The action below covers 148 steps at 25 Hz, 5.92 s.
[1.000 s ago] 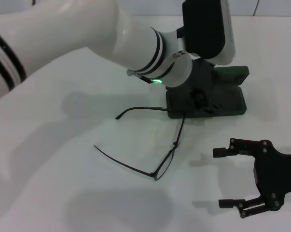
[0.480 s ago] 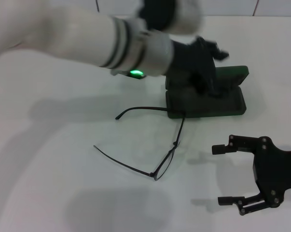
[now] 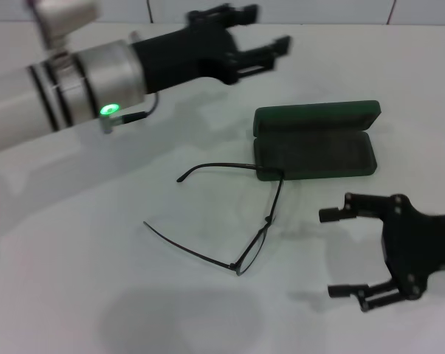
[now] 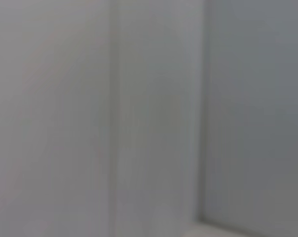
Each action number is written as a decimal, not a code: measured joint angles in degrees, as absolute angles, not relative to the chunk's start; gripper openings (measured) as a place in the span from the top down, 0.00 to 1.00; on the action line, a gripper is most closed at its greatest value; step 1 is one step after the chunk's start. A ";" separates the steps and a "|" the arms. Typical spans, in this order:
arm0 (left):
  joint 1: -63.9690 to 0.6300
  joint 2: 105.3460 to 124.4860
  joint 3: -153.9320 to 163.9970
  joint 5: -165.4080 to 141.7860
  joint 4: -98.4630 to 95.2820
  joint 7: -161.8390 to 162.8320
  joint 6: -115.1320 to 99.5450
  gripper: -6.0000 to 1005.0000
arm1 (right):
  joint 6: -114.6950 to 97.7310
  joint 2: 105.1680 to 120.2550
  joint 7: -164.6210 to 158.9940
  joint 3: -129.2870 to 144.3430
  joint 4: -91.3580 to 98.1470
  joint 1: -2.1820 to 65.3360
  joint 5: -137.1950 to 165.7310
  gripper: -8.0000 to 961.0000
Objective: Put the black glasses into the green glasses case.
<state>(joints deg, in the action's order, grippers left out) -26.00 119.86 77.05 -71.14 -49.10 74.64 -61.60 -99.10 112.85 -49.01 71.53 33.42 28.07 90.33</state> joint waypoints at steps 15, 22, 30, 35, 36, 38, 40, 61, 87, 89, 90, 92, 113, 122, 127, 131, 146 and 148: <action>-22.41 119.96 66.31 -51.69 -26.87 56.20 -73.91 0.24 | -94.31 114.09 -73.68 72.00 56.86 45.92 118.41 0.11; -23.16 119.97 66.20 -50.84 -24.45 54.60 -75.41 0.24 | -94.62 115.77 -76.91 78.63 57.35 54.92 128.45 0.11; -22.93 119.91 66.14 -50.78 -24.33 54.76 -75.29 0.24 | -86.35 116.12 -78.91 93.75 57.09 57.65 129.31 0.11; -22.86 119.88 66.11 -50.74 -23.63 54.59 -75.06 0.24 | -81.04 116.15 -79.63 100.94 57.09 58.07 128.48 0.11; -22.88 119.88 66.10 -50.73 -23.51 54.54 -75.05 0.24 | -79.47 116.15 -79.96 102.41 57.09 58.18 128.11 0.11; -22.99 119.88 66.09 -50.71 -23.11 54.32 -74.97 0.24 | -76.77 116.17 -80.41 104.93 57.08 58.27 127.37 0.11; -23.17 119.88 66.09 -50.71 -22.62 53.84 -74.93 0.24 | -73.80 116.18 -80.55 107.56 57.01 58.12 126.57 0.11; -24.10 119.79 66.09 -50.80 -21.70 51.94 -73.41 0.24 | -64.47 116.19 -82.15 117.99 55.56 58.42 124.12 0.26; -24.66 119.69 66.09 -50.41 -22.05 56.16 -71.81 0.24 | -65.68 116.18 -81.70 115.47 57.12 55.18 122.78 0.78; -24.42 119.61 66.09 -50.37 -22.26 56.99 -72.04 0.24 | -66.95 116.18 -81.45 113.50 58.80 53.55 122.80 0.83; -24.42 119.61 66.09 -50.37 -22.26 56.99 -72.04 0.24 | -67.27 116.17 -81.37 112.88 59.46 52.79 122.87 0.86; -24.13 119.59 66.04 -50.34 -22.43 57.73 -72.48 0.24 | -67.79 116.13 -81.07 111.19 61.29 50.55 123.16 0.86; -23.72 114.27 65.82 -51.67 -22.70 69.48 -103.97 0.24 | -68.93 116.10 -43.46 92.57 59.98 20.50 81.07 0.84; -31.07 114.15 65.83 -65.45 -22.68 73.07 -102.53 0.24 | -62.49 116.13 -31.10 92.95 48.48 21.60 63.38 0.83; -34.02 114.69 65.86 -68.91 -22.82 74.76 -102.04 0.24 | -62.31 116.16 -30.09 92.73 46.41 22.30 62.14 0.83; -36.24 114.99 65.88 -71.95 -23.34 80.99 -97.60 0.24 | -62.46 116.19 -29.26 92.69 45.92 22.46 61.67 0.83; -41.27 115.08 65.90 -80.83 -24.22 92.75 -92.39 0.24 | -62.81 116.19 -25.96 93.10 45.94 22.27 59.75 0.81; -41.48 115.06 65.90 -81.62 -24.22 93.06 -92.26 0.24 | -62.83 116.19 -25.95 93.10 45.92 22.30 59.74 0.81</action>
